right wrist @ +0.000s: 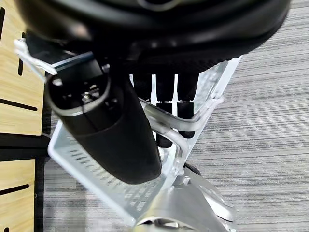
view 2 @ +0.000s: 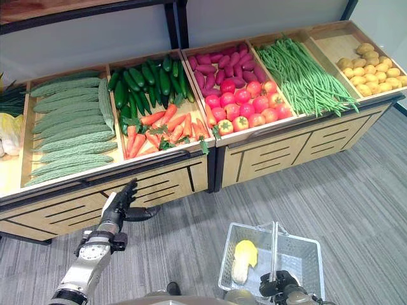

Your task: Get the vegetables into the basket

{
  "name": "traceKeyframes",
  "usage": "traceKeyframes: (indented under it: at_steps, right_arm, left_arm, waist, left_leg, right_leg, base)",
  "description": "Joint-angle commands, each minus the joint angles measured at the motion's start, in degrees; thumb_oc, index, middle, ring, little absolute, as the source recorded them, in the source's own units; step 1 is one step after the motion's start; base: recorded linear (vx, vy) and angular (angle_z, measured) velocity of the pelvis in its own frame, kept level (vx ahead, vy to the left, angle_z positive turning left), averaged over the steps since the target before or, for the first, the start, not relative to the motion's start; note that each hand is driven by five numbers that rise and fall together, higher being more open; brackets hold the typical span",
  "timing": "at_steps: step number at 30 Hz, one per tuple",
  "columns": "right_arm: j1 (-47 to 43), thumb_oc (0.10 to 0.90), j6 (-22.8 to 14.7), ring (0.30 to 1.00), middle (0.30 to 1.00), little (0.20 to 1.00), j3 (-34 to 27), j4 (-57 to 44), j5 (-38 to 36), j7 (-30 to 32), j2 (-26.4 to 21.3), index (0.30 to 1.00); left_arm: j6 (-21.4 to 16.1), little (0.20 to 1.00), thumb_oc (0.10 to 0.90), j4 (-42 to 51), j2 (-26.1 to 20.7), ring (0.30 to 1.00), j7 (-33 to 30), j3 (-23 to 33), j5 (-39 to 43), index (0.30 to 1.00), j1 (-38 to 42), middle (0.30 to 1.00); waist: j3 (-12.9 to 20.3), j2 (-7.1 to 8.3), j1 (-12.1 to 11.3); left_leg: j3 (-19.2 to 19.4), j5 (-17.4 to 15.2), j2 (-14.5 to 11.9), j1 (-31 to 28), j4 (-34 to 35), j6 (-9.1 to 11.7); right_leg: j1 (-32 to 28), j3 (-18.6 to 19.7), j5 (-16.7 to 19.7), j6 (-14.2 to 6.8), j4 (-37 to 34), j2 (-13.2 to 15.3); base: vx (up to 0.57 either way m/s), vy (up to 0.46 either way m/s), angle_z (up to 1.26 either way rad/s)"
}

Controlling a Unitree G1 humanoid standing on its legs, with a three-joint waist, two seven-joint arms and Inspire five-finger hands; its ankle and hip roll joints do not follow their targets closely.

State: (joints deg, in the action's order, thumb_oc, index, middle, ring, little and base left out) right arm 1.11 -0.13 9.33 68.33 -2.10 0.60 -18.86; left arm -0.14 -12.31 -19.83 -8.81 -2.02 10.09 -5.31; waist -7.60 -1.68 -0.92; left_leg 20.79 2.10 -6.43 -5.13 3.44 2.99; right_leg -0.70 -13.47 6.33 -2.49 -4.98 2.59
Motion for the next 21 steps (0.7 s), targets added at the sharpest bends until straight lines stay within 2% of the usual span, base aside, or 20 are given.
traceKeyframes:
  at_steps: [1,3,6,7,11,14,16,21]
  right_arm:
    - [-0.02,0.4,-1.75,0.3,0.3,0.3,1.81,1.72,1.39,0.93,-0.05,0.3]
    - [0.13,0.4,-2.07,0.3,0.3,0.3,1.8,1.73,1.74,1.15,-0.51,0.3]
    - [0.64,0.4,-2.43,0.3,0.3,0.3,2.36,1.85,2.26,1.34,-2.19,0.3]
    - [0.67,0.4,-2.64,0.3,0.3,0.3,2.84,1.61,2.5,1.38,-2.61,0.3]
    - [1.1,0.4,-2.99,0.3,0.3,0.3,3.46,2.54,3.17,1.49,-3.58,0.3]
    - [0.27,0.4,-3.29,0.3,0.3,0.3,4.65,3.22,3.12,1.93,-4.35,0.3]
    - [-0.44,0.4,-3.41,0.3,0.3,0.3,5.21,3.2,2.88,2.22,-4.69,0.3]
    - [-2.54,0.4,-3.78,0.3,0.3,0.3,6.52,2.88,1.54,3.05,-4.53,0.3]
  left_arm:
    - [-8.17,1.0,0.9,5.16,-5.88,1.0,-7.35,6.9,-5.68,1.0,6.22,1.0]
    - [-7.77,1.0,0.9,6.12,-9.34,1.0,-9.97,8.27,-11.42,1.0,8.36,1.0]
    - [-5.65,1.0,0.9,1.94,-18.98,1.0,-13.95,6.74,-20.93,1.0,15.76,1.0]
    - [-5.11,1.0,0.9,-0.44,-23.35,1.0,-14.83,4.88,-24.56,1.0,18.91,1.0]
    - [-3.84,1.0,0.9,-7.54,-32.22,1.0,-15.19,-1.59,-30.23,1.0,26.95,1.0]
    - [-2.18,1.0,0.9,-14.6,-38.91,1.0,-15.34,-10.5,-34.31,1.0,36.91,1.0]
    - [-1.51,1.0,0.9,-18.79,-40.54,1.0,-15.07,-15.29,-35.5,1.0,41.87,1.0]
    - [0.58,1.0,0.9,-29.4,-41.28,1.0,-14.95,-26.08,-37.93,1.0,52.51,1.0]
  waist:
    - [-0.47,3.95,-0.48]
    - [-0.47,3.74,-0.42]
    - [-0.17,2.82,0.97]
    - [-0.06,2.34,1.63]
    - [0.71,1.14,2.93]
    - [1.26,0.52,4.36]
    - [1.22,0.4,4.91]
    - [0.02,0.39,5.67]
  left_leg:
    - [-0.45,-3.95,1.83,-0.12,-1.35,-0.13]
    - [-0.22,-4.1,1.82,-0.05,-1.23,-0.04]
    - [1.22,-4.01,1.89,-0.27,-0.19,0.19]
    - [2.04,-3.71,2.1,-0.18,0.6,0.28]
    - [2.9,-3.26,2.29,1.09,1.56,0.95]
    - [4.19,-2.47,1.87,4.83,1.56,1.39]
    - [4.59,-2.0,1.59,6.88,1.56,1.54]
    - [5.88,-1.02,1.12,10.73,1.56,1.85]
  right_leg:
    - [-0.36,1.92,-7.32,-3.28,4.01,4.33]
    - [0.05,2.12,-7.27,-3.38,4.28,4.37]
    - [1.3,3.45,-6.87,-3.69,4.31,4.2]
    - [2.15,4.16,-6.34,-3.94,3.98,4.12]
    - [4.41,5.95,-4.91,-4.9,2.72,3.93]
    - [8.78,7.45,-2.67,-5.48,1.63,3.5]
    - [11.03,8.0,-1.85,-5.64,1.24,3.3]
    - [15.07,9.46,0.3,-5.9,0.22,2.86]
  base:
    - [0.04,-0.001,0.0]
    - [0.05,0.011,-0.08]
    - [0.05,0.031,-0.14]
    - [0.05,0.053,-0.35]
    - [0.07,0.045,-0.34]
    - [0.01,-0.011,-0.33]
    - [0.0,-0.042,-0.28]
    - [0.02,-0.034,-0.22]
